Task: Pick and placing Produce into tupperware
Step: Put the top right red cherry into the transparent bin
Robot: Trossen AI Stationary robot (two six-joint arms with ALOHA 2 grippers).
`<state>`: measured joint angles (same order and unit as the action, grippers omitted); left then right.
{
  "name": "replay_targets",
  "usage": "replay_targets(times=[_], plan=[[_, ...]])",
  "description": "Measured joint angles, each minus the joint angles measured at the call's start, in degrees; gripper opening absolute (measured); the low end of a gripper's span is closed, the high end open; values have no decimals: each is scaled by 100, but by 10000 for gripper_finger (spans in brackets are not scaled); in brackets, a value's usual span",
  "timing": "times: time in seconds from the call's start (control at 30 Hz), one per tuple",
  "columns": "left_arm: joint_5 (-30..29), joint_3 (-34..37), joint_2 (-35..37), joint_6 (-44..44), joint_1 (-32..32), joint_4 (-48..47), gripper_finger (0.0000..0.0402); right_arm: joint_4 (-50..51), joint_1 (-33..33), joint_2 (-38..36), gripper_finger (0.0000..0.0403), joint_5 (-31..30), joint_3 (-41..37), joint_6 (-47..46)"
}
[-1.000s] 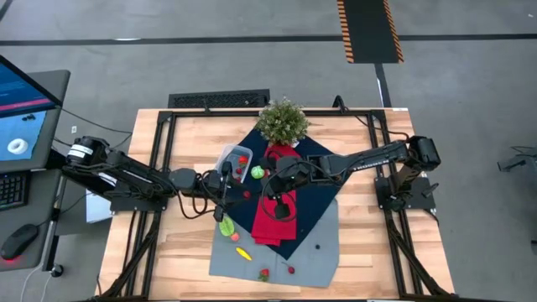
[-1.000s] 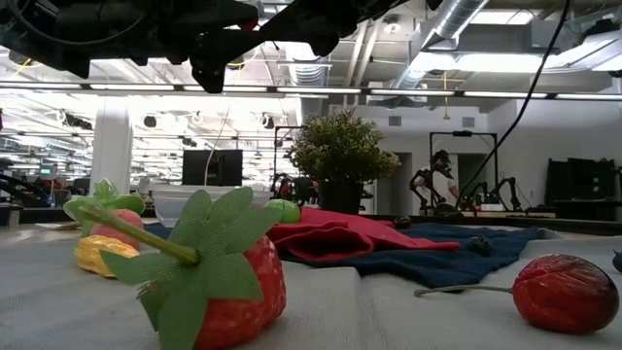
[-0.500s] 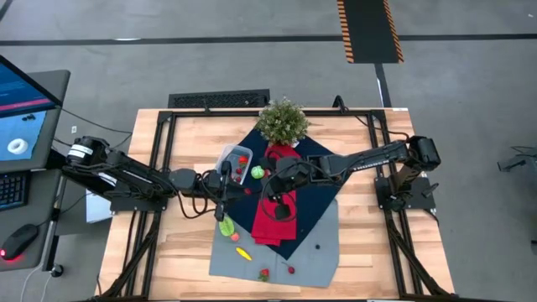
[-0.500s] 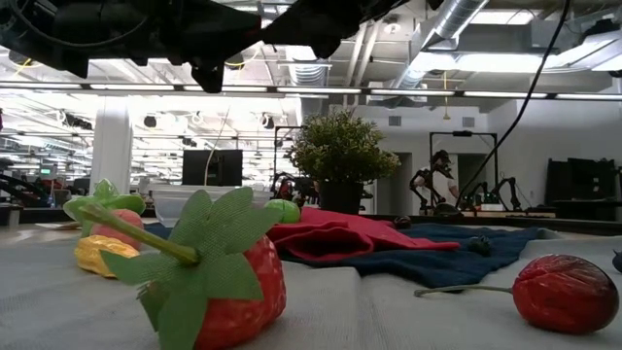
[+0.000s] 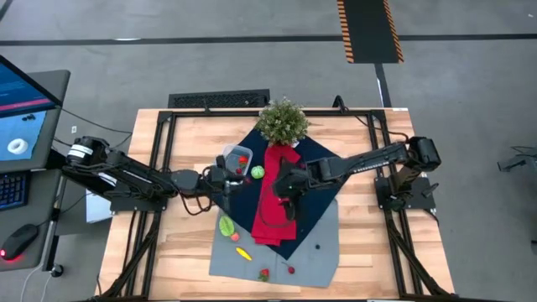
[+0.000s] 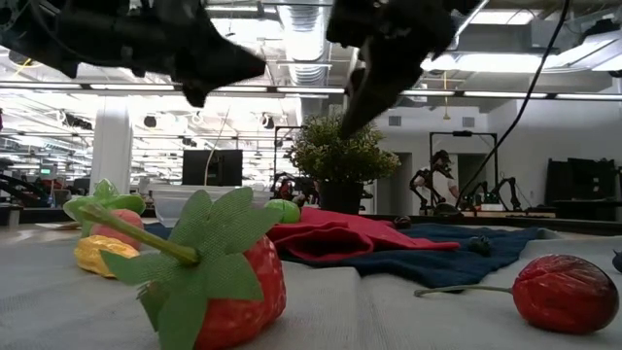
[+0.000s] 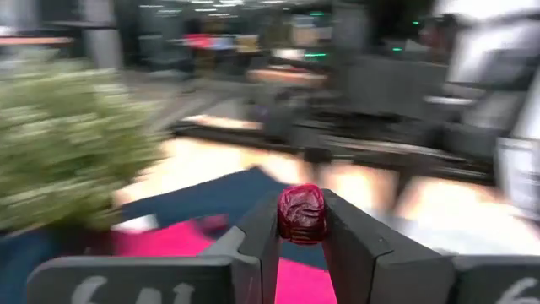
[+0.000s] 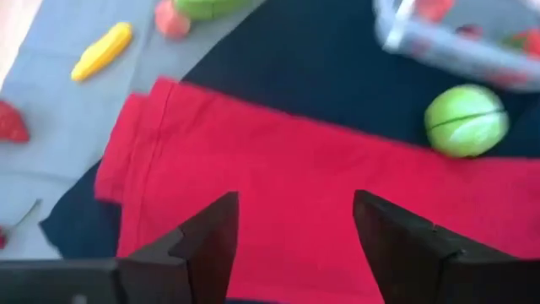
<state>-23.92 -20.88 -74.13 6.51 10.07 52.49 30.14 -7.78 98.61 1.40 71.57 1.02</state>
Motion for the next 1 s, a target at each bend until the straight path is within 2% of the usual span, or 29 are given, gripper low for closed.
replay_targets(times=[0.17,0.27,0.33,0.4,0.47,0.63,0.73,0.87,1.0], plan=[[-1740,0,0,508,-8,-491,68,-62,-278,0,259,5,-220,-253],[-2447,0,0,991,-31,-884,68,-60,-384,0,259,-45,-238,-383],[-2697,0,0,1403,-103,-1294,68,-104,-463,0,259,-175,-238,-459],[-2729,0,0,2022,-234,-1865,68,-138,-546,0,259,-284,-238,-513],[-2522,0,0,2677,-420,-2431,68,-186,-631,0,260,-317,-238,-516],[-1452,0,0,3907,-922,-3444,68,-243,-787,0,260,-322,-238,-555],[-1093,0,0,3980,-1077,-3502,68,-243,-837,0,260,-322,-238,-560],[-1301,0,0,4006,-1082,-3510,72,-243,-835,0,260,-324,-238,-562],[-1281,0,0,3986,-1082,-3572,102,-280,-820,0,260,-341,-238,-562]])
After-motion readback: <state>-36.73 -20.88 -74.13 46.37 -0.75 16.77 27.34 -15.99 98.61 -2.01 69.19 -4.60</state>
